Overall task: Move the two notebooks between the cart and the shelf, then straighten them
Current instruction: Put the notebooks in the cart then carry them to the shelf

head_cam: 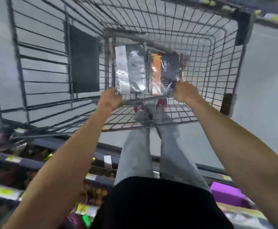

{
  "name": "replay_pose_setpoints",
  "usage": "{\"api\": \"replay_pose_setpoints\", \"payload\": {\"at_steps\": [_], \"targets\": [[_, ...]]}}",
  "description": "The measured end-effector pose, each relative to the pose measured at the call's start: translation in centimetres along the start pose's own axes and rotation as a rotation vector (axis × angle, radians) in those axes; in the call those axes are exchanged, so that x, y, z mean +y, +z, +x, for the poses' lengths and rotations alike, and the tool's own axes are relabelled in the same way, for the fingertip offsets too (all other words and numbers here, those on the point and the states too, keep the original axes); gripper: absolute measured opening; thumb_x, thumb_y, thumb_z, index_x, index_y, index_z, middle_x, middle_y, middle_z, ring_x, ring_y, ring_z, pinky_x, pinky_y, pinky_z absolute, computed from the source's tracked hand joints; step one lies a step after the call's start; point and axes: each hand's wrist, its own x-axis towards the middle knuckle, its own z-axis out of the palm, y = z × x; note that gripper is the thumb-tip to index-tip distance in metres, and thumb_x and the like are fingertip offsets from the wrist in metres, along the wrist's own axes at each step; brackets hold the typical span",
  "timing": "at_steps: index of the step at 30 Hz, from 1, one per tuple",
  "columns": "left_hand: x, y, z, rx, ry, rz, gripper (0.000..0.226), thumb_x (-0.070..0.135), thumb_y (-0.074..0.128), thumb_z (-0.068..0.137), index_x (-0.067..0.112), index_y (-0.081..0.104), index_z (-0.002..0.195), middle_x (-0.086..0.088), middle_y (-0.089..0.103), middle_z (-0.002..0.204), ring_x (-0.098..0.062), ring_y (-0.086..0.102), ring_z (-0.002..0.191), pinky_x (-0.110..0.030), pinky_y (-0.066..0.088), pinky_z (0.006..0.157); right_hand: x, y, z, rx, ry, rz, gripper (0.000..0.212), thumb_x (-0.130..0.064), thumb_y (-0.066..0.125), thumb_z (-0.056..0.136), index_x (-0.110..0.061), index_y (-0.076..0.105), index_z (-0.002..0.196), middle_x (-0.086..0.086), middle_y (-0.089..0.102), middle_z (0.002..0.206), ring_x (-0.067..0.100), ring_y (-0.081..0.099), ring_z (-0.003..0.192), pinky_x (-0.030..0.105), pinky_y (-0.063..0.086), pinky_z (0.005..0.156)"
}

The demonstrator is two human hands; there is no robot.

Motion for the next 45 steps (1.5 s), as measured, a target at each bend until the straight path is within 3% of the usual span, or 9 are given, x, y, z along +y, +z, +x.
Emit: {"api": "replay_pose_setpoints", "payload": {"at_steps": [2, 5, 9, 19, 26, 30, 34, 41, 45], "targets": [[-0.2, 0.9, 1.5, -0.004, -0.038, -0.046, 0.040, 0.011, 0.056, 0.095, 0.007, 0.053, 0.135, -0.010, 0.059, 0.128, -0.023, 0.057, 0.104, -0.028, 0.047, 0.092, 0.2, 1.5, 1.1, -0.002, 0.059, 0.025, 0.035, -0.029, 0.049, 0.100, -0.012, 0.056, 0.129, 0.012, 0.063, 0.124, 0.029, 0.063, 0.099, 0.037, 0.049, 0.080], [-0.5, 1.8, 3.6, -0.029, -0.090, -0.023, 0.043, 0.007, 0.057, 0.094, 0.005, 0.050, 0.136, -0.012, 0.060, 0.122, -0.023, 0.057, 0.101, -0.024, 0.050, 0.071, 1.0, 3.2, 2.5, -0.033, 0.157, 0.062, 0.037, -0.024, 0.051, 0.099, -0.008, 0.052, 0.133, 0.012, 0.064, 0.118, 0.031, 0.064, 0.103, 0.037, 0.049, 0.078], [0.0, 2.0, 5.5, -0.014, -0.142, 0.034, 0.042, 0.005, 0.054, 0.096, -0.005, 0.047, 0.136, -0.022, 0.055, 0.130, -0.036, 0.054, 0.122, -0.035, 0.044, 0.104, 2.2, 4.9, 4.2, -0.024, 0.200, 0.185, 0.042, -0.036, 0.050, 0.100, -0.008, 0.052, 0.132, 0.012, 0.065, 0.109, 0.028, 0.065, 0.094, 0.040, 0.056, 0.082], [0.2, 2.9, 8.5, -0.101, -0.140, -0.220, 0.050, 0.036, 0.067, 0.093, 0.006, 0.057, 0.131, -0.013, 0.062, 0.127, -0.032, 0.058, 0.122, -0.039, 0.042, 0.109, 1.4, 6.8, 7.7, 0.074, 0.213, 0.402, 0.068, -0.055, 0.059, 0.090, 0.000, 0.051, 0.129, 0.020, 0.061, 0.123, 0.035, 0.058, 0.116, 0.036, 0.051, 0.092], [-0.2, 3.2, 10.0, -0.040, -0.205, -0.273, 0.057, 0.058, 0.064, 0.088, 0.005, 0.064, 0.109, -0.008, 0.068, 0.102, -0.025, 0.064, 0.094, -0.031, 0.050, 0.083, 1.9, 7.1, 8.3, 0.071, 0.228, 0.515, 0.070, -0.051, 0.068, 0.086, -0.006, 0.049, 0.136, 0.014, 0.059, 0.132, 0.032, 0.054, 0.124, 0.035, 0.047, 0.100], [-0.4, 3.2, 10.8, -0.058, -0.248, -0.363, 0.064, 0.058, 0.074, 0.077, 0.006, 0.063, 0.112, -0.006, 0.072, 0.105, -0.025, 0.073, 0.091, -0.036, 0.058, 0.085, 2.0, 7.1, 8.1, 0.085, 0.227, 0.526, 0.059, -0.045, 0.065, 0.090, -0.004, 0.053, 0.131, 0.014, 0.060, 0.129, 0.031, 0.057, 0.121, 0.033, 0.047, 0.098], [0.0, 3.3, 10.1, -0.025, -0.239, -0.367, 0.063, 0.051, 0.063, 0.091, 0.000, 0.050, 0.125, -0.006, 0.061, 0.108, -0.001, 0.068, 0.071, -0.028, 0.041, 0.089, 2.6, 7.3, 8.2, 0.014, 0.295, 0.648, 0.067, -0.060, 0.073, 0.077, -0.007, 0.061, 0.114, 0.012, 0.070, 0.110, 0.028, 0.070, 0.101, 0.036, 0.058, 0.088], [-2.5, 3.4, 9.9, -0.051, -0.192, -0.454, 0.108, 0.084, 0.068, 0.049, 0.009, 0.053, 0.125, -0.015, 0.069, 0.120, -0.036, 0.067, 0.110, -0.052, 0.051, 0.101, 2.8, 5.7, 6.1, 0.062, 0.346, 1.087, 0.036, -0.027, 0.088, 0.070, -0.017, 0.057, 0.084, 0.006, 0.071, 0.085, 0.020, 0.065, 0.075, 0.032, 0.058, 0.072], [-2.1, 2.0, 8.3, 0.009, -0.229, -0.598, 0.094, 0.070, 0.081, 0.056, 0.006, 0.052, 0.119, -0.009, 0.072, 0.092, -0.027, 0.073, 0.083, -0.042, 0.060, 0.085, 2.3, 4.5, 4.3, 0.016, 0.335, 1.318, 0.037, -0.003, 0.076, 0.083, -0.009, 0.057, 0.114, 0.014, 0.068, 0.097, 0.014, 0.062, 0.061, 0.019, 0.053, 0.052]]}}
